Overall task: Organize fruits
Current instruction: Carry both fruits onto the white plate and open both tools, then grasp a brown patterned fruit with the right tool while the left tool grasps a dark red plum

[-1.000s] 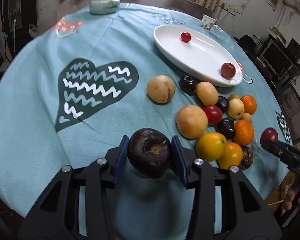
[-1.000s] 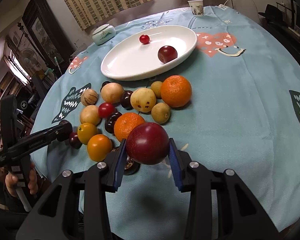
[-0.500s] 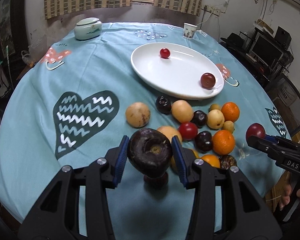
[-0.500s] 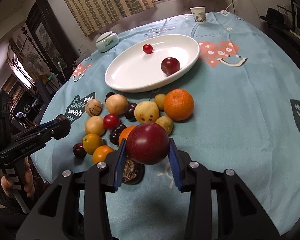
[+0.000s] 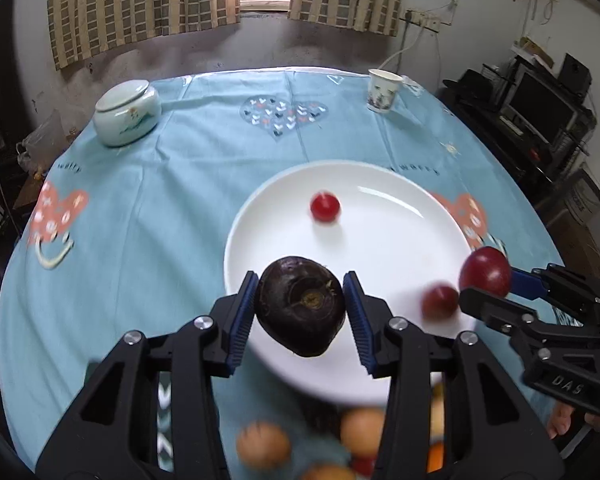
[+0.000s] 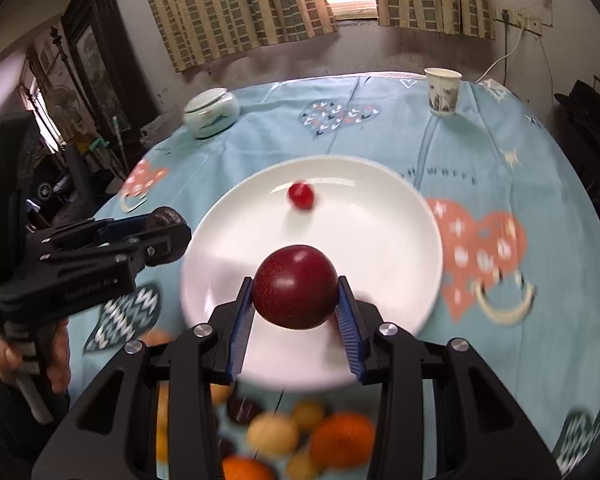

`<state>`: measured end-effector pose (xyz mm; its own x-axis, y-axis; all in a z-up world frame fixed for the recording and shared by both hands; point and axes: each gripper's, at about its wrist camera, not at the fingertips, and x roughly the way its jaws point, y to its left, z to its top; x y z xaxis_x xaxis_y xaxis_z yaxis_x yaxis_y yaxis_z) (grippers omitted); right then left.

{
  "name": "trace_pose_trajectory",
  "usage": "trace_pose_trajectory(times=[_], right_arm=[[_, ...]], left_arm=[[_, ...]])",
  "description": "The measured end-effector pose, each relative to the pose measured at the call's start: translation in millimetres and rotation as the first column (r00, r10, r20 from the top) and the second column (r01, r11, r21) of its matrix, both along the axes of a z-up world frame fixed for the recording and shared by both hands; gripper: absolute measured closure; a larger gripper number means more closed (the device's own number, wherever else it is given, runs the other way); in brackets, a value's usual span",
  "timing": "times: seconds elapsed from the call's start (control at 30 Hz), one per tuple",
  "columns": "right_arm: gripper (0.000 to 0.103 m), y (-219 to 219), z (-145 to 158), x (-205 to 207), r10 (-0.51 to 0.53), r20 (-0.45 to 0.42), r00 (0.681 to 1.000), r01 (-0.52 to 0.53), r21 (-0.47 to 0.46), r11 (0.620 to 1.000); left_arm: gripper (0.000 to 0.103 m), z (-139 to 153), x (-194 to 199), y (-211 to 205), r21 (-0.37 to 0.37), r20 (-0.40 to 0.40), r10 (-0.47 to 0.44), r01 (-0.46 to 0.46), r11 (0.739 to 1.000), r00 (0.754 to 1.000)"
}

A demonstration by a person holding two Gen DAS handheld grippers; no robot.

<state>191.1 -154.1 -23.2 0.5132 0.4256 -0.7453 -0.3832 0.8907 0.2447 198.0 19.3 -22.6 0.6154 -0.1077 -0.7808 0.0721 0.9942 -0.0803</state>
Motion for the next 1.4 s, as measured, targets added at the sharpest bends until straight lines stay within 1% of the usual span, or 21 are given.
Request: trace_pose_trajectory(times=[0.07, 0.13, 0.2, 0.27, 0.4, 0.43, 0.47, 0.5, 0.53, 0.57, 0.6, 0.7, 0.8, 0.83, 0.9, 1.0, 1.13, 1.2, 1.3, 1.4], right_arm=[[0.062, 10, -12, 40, 0.005, -0.034, 0.999, -0.006, -0.026, 1.0], [0.062, 16, -25, 68, -0.001, -0.074, 0.997, -0.003, -0.053, 0.999], [0.062, 19, -37, 90, 0.001, -0.114, 0.993, -0.009, -0.067, 0.998], [0.062, 21, -44, 101, 0.0, -0.131, 0.991, -0.011, -0.08, 0.997], [0.062, 26, -51, 113, 0.002, -0.134, 0.991, -0.016, -0.107, 0.994], [0.062, 29, -52, 114, -0.001, -0.137, 0.991, -0.017, -0.126, 0.992], [0.062, 31, -53, 114, -0.003, -0.134, 0.991, -0.018, -0.15, 0.989], [0.061, 31, -52, 113, -0.004, -0.124, 0.992, -0.017, -0.166, 0.986], [0.061, 31, -50, 111, -0.004, -0.114, 0.993, -0.016, -0.177, 0.984], [0.05, 29, -46, 108, -0.005, -0.098, 0.995, -0.013, -0.178, 0.984], [0.036, 26, -40, 104, -0.012, -0.076, 0.997, -0.001, -0.177, 0.984], [0.03, 17, -13, 90, -0.021, 0.003, 1.0, 0.021, -0.141, 0.99], [0.03, 9, 12, 74, -0.036, 0.039, 0.999, 0.04, -0.114, 0.993], [0.03, 6, 20, 65, -0.033, 0.048, 0.998, 0.038, -0.098, 0.994], [0.029, 0, 32, 44, -0.028, 0.064, 0.998, 0.033, -0.081, 0.996], [0.025, -7, 40, 2, -0.008, 0.071, 0.997, 0.013, -0.077, 0.997], [0.025, -13, 32, -64, 0.033, 0.06, 0.998, -0.03, -0.054, 0.998], [0.025, -15, 21, -97, 0.053, 0.043, 0.998, -0.051, -0.048, 0.998], [0.025, -16, 3, -140, 0.066, 0.022, 0.998, -0.065, -0.041, 0.997], [0.025, -20, -15, -175, 0.055, -0.006, 0.998, -0.055, -0.025, 0.998]], left_arm=[[0.059, -9, 32, -3, 0.012, -0.02, 0.008, -0.008, 1.0, 1.0], [0.059, -19, 54, -3, -0.004, -0.057, 0.009, -0.009, 1.0, 0.998], [0.058, -27, 68, -1, -0.016, -0.076, 0.017, -0.018, 1.0, 0.997], [0.058, -33, 77, 0, -0.019, -0.086, 0.02, -0.022, 1.0, 0.996], [0.058, -39, 88, 1, -0.014, -0.099, 0.019, -0.02, 1.0, 0.995], [0.055, -39, 88, 1, -0.012, -0.103, 0.018, -0.019, 1.0, 0.995], [0.05, -37, 88, 2, -0.014, -0.1, 0.019, -0.021, 1.0, 0.995], [0.036, -33, 85, 4, -0.018, -0.09, 0.024, -0.025, 1.0, 0.996], [0.027, -25, 80, 5, -0.021, -0.064, 0.032, -0.033, 0.999, 0.997], [0.025, -17, 75, 7, -0.02, -0.038, 0.039, -0.039, 0.999, 0.999], [0.024, -9, 70, 9, -0.018, -0.017, 0.044, -0.045, 0.999, 0.999], [0.021, 14, 49, 15, -0.026, 0.031, 0.061, -0.061, 0.998, 0.998], [0.018, 34, 14, 20, -0.06, 0.061, 0.056, -0.053, 0.997, 0.997], [0.016, 39, 2, 20, -0.059, 0.072, 0.055, -0.051, 0.997, 0.996], [0.014, 46, -25, 21, -0.045, 0.102, 0.051, -0.046, 0.998, 0.993], [0.013, 47, -74, 25, -0.024, 0.133, 0.047, -0.045, 0.999, 0.99], [0.011, 29, -127, 31, -0.028, 0.141, 0.056, -0.053, 0.998, 0.988], [0.011, 14, -153, 30, -0.009, 0.138, 0.066, -0.066, 0.998, 0.988], [0.011, -4, -181, 29, 0.011, 0.14, 0.077, -0.079, 0.997, 0.987], [0.011, -20, -205, 27, 0.026, 0.128, 0.074, -0.078, 0.997, 0.989]])
